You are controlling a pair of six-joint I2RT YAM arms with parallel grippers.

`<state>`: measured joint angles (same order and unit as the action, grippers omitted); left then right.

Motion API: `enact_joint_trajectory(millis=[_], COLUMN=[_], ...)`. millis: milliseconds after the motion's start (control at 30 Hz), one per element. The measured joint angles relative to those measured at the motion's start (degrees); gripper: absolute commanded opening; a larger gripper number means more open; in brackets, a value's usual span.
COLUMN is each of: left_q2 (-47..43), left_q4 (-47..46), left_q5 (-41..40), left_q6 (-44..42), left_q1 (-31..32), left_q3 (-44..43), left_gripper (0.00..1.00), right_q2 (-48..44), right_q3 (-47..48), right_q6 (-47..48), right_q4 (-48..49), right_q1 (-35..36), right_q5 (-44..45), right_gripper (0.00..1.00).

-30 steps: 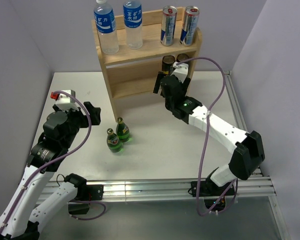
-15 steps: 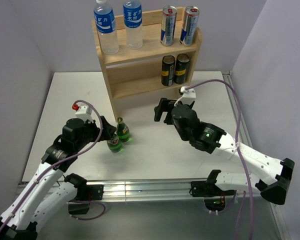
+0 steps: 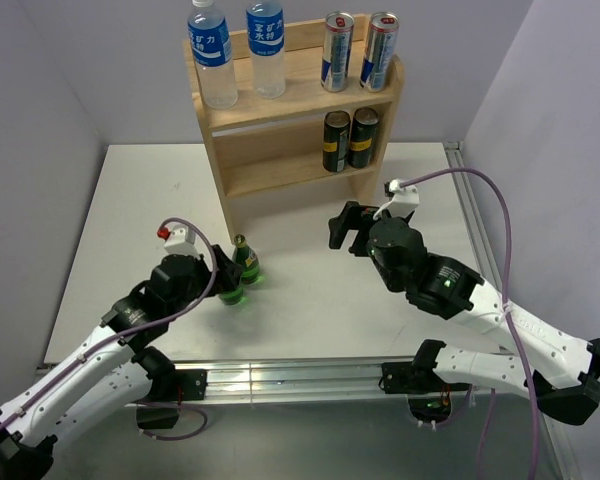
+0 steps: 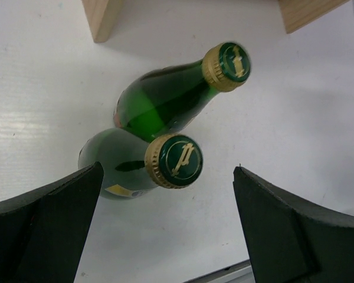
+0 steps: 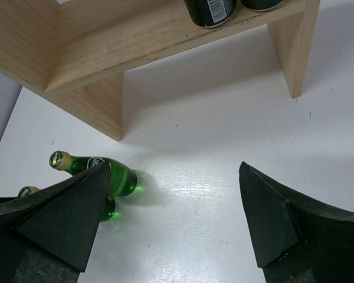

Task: Place and organize the beverage onto the shelf

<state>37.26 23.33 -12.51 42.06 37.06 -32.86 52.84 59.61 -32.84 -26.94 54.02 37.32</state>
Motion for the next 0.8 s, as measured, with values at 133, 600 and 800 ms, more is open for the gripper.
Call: enact_joint_trajectory(millis=[133,600,800], left_q2=[1.29,12.11,16.98], left_q4=[-0.13,-5.90,-15.76], left_q5=[-8.04,-31.04,-35.78], left_q6=[3.85,16.55,19.17], left_q1=[5.88,19.74,21.51], left_q3=[2.54,10.88,16.33], left_gripper=[0.99,0.99,0.99], right_q2=[-1.31,-3.93,-5.62], right_q3=[-0.17,-0.83,-0.83], right_q6=[-0.20,0.09,0.04], right_q4=[-1.64,-6.49,-9.18], right_q1=[0.00,0.00,0.00], right_q5=[0.11,-0.13,-0.44], right_gripper=[0.96,0.96,0.97])
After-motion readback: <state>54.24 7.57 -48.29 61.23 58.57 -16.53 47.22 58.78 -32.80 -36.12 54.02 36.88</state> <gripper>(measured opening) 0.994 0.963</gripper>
